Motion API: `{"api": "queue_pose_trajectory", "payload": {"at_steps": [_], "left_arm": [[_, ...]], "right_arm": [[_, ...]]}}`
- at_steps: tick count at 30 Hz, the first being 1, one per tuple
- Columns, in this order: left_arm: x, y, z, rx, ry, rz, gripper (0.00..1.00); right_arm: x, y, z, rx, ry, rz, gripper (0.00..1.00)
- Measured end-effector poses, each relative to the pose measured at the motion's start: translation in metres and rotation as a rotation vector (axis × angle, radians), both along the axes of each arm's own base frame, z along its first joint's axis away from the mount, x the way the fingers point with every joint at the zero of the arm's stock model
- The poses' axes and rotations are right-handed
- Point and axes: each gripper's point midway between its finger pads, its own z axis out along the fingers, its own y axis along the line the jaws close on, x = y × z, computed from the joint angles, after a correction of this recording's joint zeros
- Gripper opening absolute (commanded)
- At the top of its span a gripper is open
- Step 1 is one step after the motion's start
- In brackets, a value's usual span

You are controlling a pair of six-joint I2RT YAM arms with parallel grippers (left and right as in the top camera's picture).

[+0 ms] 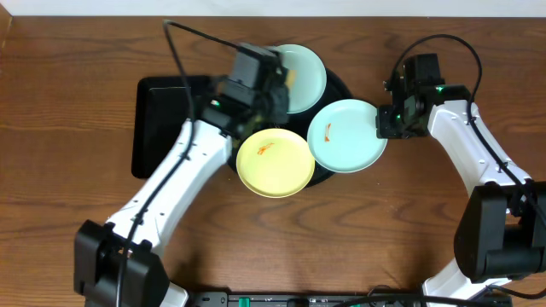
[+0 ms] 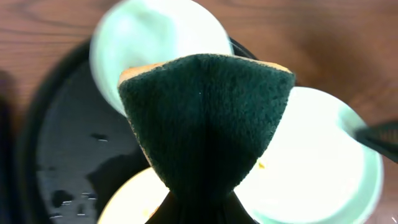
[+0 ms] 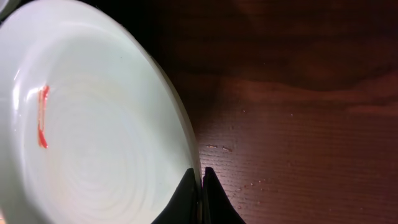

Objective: Clean dirty plates on tray and stack at the side
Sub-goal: 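Lower the sponge onto the right green plate held by right gripper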

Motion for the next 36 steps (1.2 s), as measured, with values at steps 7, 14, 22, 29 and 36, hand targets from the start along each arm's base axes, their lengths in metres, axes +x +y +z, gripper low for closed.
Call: {"api": "queue_pose_trajectory", "payload": {"at_steps": [7, 14, 22, 29, 36], "left_arm": [[-0.008, -0.041, -0.032, 0.013, 0.041, -0.075, 0.08], [-0.005, -0.060, -0.053, 0.016, 0.049, -0.101, 0.07], [-0.016, -0.082, -0.059, 0.017, 0.048, -0.152, 0.07], [-0.026, -0.102, -0.106, 0.062, 0.114, -0.195, 0.07], [-0.026, -0.103, -0.133, 0.087, 0.150, -0.196, 0.08]], "right_arm": [[0.019, 0.000, 0.003, -0.004, -0.084, -0.003, 0.01], [0.011, -0.002, -0.019, -0.012, -0.074, -0.002, 0.01], [0.012, -0.002, -0.021, -0.012, -0.082, -0.002, 0.01], [0.011, -0.006, -0.023, -0.031, -0.080, -0.008, 0.01], [0.011, -0.007, -0.023, -0.036, -0.080, -0.010, 0.01]]}}
